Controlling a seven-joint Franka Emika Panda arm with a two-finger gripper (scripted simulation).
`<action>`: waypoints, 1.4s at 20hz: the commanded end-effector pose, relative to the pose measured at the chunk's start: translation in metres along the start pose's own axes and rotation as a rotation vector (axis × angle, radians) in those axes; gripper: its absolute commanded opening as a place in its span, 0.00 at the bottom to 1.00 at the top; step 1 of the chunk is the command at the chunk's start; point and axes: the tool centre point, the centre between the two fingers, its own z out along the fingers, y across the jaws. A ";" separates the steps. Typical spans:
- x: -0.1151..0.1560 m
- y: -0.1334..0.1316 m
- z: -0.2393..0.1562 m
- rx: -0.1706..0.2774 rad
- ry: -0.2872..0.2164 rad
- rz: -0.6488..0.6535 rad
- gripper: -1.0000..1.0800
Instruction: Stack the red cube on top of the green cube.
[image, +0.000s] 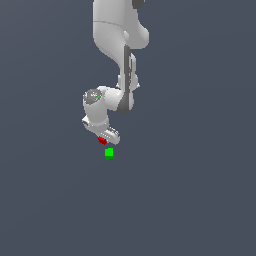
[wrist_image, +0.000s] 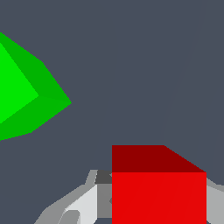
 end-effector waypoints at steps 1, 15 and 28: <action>0.000 0.000 -0.003 0.000 0.001 0.000 0.00; -0.001 0.001 -0.075 0.001 0.001 0.001 0.00; 0.001 0.000 -0.099 0.000 0.001 0.000 0.00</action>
